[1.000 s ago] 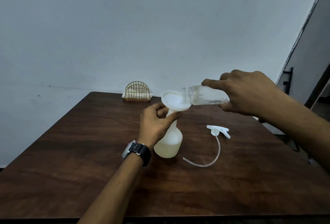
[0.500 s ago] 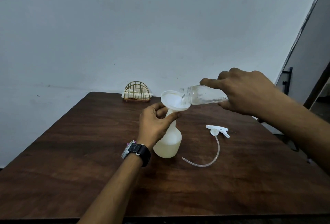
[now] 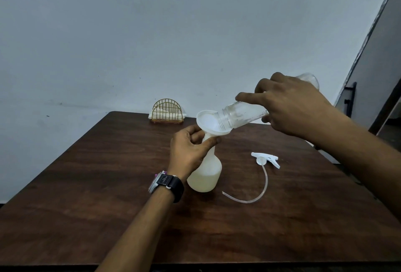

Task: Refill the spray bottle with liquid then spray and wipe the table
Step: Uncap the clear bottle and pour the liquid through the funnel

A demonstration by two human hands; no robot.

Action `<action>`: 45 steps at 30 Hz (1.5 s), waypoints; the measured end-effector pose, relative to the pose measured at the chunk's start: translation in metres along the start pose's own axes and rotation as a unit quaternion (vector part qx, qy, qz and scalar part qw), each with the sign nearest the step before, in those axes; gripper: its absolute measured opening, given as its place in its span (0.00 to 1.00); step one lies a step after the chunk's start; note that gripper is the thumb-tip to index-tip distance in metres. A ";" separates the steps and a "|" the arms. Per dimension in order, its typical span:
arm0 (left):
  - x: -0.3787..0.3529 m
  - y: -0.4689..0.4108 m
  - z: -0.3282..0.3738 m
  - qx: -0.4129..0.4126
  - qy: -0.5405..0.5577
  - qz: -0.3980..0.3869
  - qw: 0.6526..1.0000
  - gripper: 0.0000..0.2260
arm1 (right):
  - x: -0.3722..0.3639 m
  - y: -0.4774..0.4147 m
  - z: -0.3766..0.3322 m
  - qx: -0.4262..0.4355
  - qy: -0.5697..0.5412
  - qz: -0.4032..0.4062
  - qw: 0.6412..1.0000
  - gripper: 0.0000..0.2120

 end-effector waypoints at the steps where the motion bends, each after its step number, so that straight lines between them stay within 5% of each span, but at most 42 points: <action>1: 0.000 0.000 -0.001 0.001 0.001 0.000 1.000 0.22 | -0.001 -0.002 -0.001 0.008 0.002 0.006 1.000 0.35; 16: -0.002 0.000 -0.001 -0.003 0.020 -0.004 1.000 0.20 | 0.022 -0.017 -0.029 0.080 0.035 0.127 0.988 0.27; 22: -0.001 0.001 0.000 -0.006 0.016 0.002 1.000 0.20 | 0.029 -0.013 -0.041 0.101 0.049 0.164 0.980 0.38; 29: 0.000 0.002 0.003 -0.013 0.004 0.006 1.000 0.18 | 0.045 -0.004 -0.055 0.124 0.068 0.254 0.957 0.21; 45: 0.000 0.001 -0.001 -0.006 0.007 0.000 1.000 0.20 | 0.043 -0.007 -0.052 0.109 0.084 0.277 0.951 0.19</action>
Point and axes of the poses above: each hand's wrist, its own y-axis away from the middle knuckle, its own x-axis out of the back of the hand, z = x × y, the point moved 10 cm from there along -y, towards the middle knuckle, and after that the axes turned 13 degrees about -x, right-handed, at the moved point
